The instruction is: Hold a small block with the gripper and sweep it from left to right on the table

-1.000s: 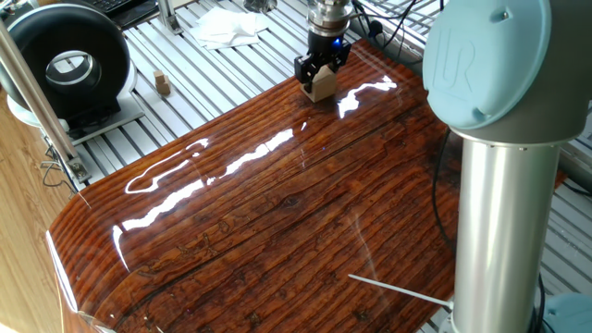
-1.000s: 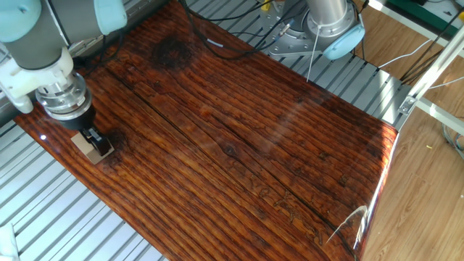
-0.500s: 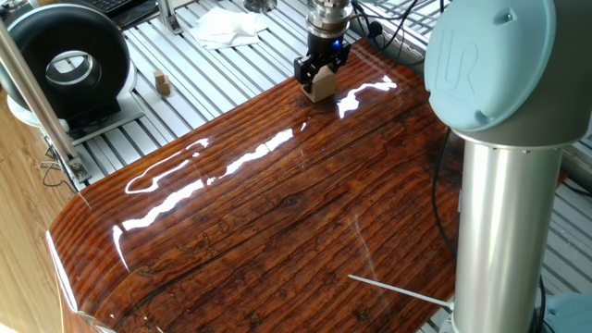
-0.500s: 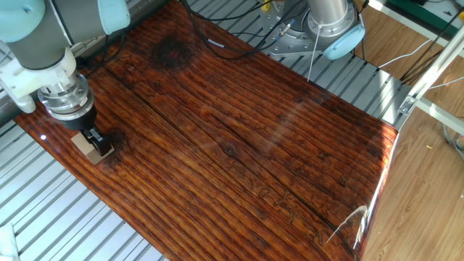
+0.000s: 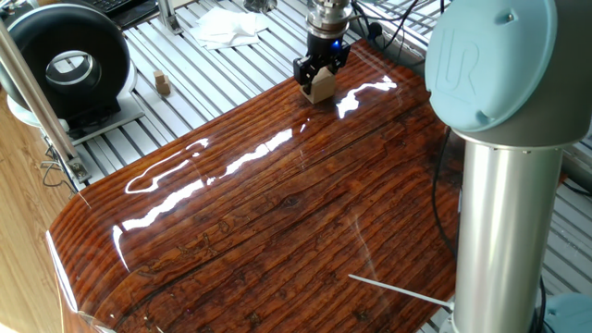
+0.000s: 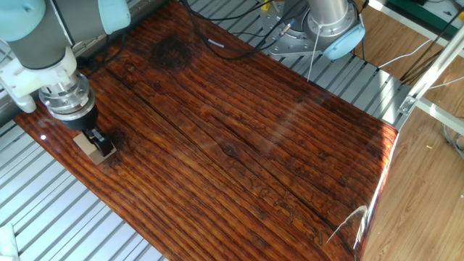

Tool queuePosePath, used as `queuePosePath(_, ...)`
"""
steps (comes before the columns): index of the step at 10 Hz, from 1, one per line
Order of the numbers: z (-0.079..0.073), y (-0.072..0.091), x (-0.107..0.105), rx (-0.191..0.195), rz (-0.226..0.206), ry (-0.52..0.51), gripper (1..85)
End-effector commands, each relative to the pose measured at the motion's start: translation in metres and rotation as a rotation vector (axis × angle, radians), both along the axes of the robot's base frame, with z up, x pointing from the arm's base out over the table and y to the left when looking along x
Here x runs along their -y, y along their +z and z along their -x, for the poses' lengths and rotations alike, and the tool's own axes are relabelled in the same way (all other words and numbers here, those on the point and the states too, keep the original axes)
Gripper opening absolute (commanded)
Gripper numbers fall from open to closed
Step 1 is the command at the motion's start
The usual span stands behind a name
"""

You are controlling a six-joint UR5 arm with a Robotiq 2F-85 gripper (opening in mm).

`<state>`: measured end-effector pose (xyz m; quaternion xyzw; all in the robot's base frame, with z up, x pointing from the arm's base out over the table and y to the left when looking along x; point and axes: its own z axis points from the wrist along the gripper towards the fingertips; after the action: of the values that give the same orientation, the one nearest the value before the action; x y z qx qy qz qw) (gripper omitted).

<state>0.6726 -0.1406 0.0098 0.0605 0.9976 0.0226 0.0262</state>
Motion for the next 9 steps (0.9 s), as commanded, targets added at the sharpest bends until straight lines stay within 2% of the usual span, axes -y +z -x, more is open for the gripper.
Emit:
queuePosePath(1, 0.000, 0.004, -0.003, 0.009, -0.009, -0.017, 1.0)
queuePosePath(5, -0.001, 0.005, -0.006, 0.014, -0.019, -0.022, 1.0)
queuePosePath(7, -0.005, -0.003, -0.009, 0.040, -0.017, -0.023, 1.0)
queuePosePath(9, -0.005, -0.001, -0.011, 0.044, -0.017, -0.025, 1.0)
